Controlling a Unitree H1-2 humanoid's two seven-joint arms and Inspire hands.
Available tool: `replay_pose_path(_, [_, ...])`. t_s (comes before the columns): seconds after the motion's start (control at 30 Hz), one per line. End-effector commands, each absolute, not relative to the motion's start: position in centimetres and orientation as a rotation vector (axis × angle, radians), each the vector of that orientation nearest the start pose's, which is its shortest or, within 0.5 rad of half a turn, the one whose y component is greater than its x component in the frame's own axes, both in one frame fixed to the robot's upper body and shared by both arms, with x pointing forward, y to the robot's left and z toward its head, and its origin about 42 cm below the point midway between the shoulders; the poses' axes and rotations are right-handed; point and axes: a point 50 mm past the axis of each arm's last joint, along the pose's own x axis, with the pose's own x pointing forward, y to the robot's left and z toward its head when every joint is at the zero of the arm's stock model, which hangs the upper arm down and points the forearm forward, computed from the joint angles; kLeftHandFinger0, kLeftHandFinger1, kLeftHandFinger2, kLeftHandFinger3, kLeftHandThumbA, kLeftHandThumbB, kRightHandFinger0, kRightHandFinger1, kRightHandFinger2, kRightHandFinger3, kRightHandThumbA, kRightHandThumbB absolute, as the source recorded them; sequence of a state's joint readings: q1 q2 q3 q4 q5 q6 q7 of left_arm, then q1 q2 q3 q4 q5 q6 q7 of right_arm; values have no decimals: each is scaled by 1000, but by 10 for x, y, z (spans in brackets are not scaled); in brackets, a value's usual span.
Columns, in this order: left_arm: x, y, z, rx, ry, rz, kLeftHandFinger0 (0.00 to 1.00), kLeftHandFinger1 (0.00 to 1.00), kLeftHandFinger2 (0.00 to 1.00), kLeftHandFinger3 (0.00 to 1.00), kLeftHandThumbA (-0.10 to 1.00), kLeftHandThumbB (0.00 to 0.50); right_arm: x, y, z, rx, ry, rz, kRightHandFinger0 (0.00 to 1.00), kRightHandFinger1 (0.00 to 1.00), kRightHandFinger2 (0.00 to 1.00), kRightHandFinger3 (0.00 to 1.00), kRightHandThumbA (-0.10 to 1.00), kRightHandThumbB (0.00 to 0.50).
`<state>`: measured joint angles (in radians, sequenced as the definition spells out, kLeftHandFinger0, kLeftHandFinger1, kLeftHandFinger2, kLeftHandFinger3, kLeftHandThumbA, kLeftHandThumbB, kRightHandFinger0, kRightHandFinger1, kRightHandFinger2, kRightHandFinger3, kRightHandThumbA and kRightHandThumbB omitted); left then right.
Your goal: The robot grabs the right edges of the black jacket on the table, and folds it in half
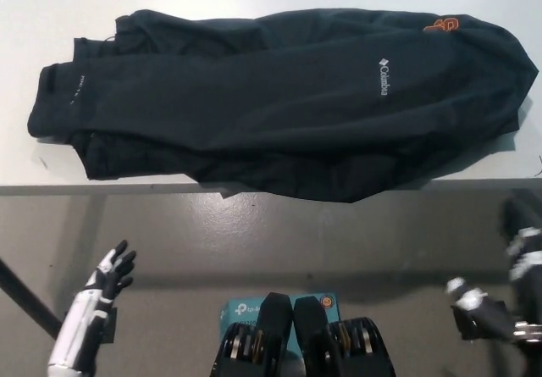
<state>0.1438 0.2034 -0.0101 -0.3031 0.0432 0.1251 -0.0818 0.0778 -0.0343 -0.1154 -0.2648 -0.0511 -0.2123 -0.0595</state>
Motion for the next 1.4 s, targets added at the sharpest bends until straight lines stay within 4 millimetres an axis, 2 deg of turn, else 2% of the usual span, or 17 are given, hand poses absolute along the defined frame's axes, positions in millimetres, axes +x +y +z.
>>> replay_pose_path(0.0, [242,253,146,250,-44,-123,1000,1000,1000,1000,1000,1,239,-279,227,-94,-641,-304,1000,1000,1000,1000,973,205])
replay_pose_path(0.1, [242,253,146,251,-43,-123,1000,1000,1000,1000,1000,0,239,-279,228,-92,-638,-306,1000,1000,1000,1000,974,205])
replay_pose_path(0.13, [239,256,151,264,-40,-123,1000,1000,1000,1000,1000,0,264,-309,283,-76,-700,-313,1000,1000,1000,1000,1000,118])
replay_pose_path(0.17, [239,256,150,266,-37,-124,1000,1000,1000,1000,1000,0,270,-314,292,-49,-683,-327,1000,1000,1000,1000,1000,99])
replay_pose_path(0.2, [239,256,150,262,-38,-124,1000,1000,1000,1000,1000,0,280,-321,301,-18,-668,-342,1000,1000,1000,1000,1000,154])
replay_pose_path(0.3, [239,256,150,262,-37,-124,1000,1000,1000,1000,1000,0,282,-322,303,-11,-660,-343,1000,1000,1000,1000,1000,156])
replay_pose_path(0.33, [241,255,149,255,-46,-114,1000,1000,1000,1000,1000,0,309,-343,317,6,-637,-310,1000,1000,1000,1000,1000,150])
replay_pose_path(0.37, [240,254,149,254,-44,-115,1000,1000,1000,1000,1000,3,324,-354,322,3,-605,-298,1000,1000,1000,1000,1000,185])
replay_pose_path(0.5, [238,255,148,256,-42,-117,1000,1000,1000,1000,1000,0,339,-361,329,19,-574,-291,1000,1000,1000,1000,1000,195])
replay_pose_path(0.57, [235,259,147,251,-33,-111,1000,1000,1000,1000,1000,0,393,-368,338,220,-464,-215,1000,1000,1000,1000,1000,294])
replay_pose_path(0.6, [235,259,147,256,-30,-110,1000,1000,1000,1000,1000,0,416,-372,342,298,-422,-153,1000,1000,1000,1000,1000,283])
replay_pose_path(0.7, [235,259,147,256,-31,-110,1000,1000,1000,1000,1000,0,421,-373,344,306,-410,-138,1000,1000,1000,1000,1000,280])
replay_pose_path(0.73, [235,260,146,257,-37,-107,1000,1000,1000,1000,1000,7,446,-374,347,391,-325,-90,1000,1000,1000,1000,1000,254])
replay_pose_path(0.8, [234,260,145,253,-38,-98,1000,1000,1000,1000,1000,0,479,-374,347,504,-218,-8,1000,1000,1000,1000,1000,297])
replay_pose_path(0.97, [233,265,148,262,-42,-86,1000,1000,1000,1000,1000,6,523,-370,329,633,-62,26,1000,1000,1000,1000,1000,295])
replay_pose_path(1.13, [231,266,149,267,-44,-81,1000,1000,1000,1000,1000,0,537,-367,306,640,30,-1,1000,1000,1000,1000,1000,332])
replay_pose_path(1.37, [232,267,149,264,-45,-75,1000,1000,1000,1000,1000,0,544,-363,283,666,83,-1,1000,1000,1000,1000,1000,320])
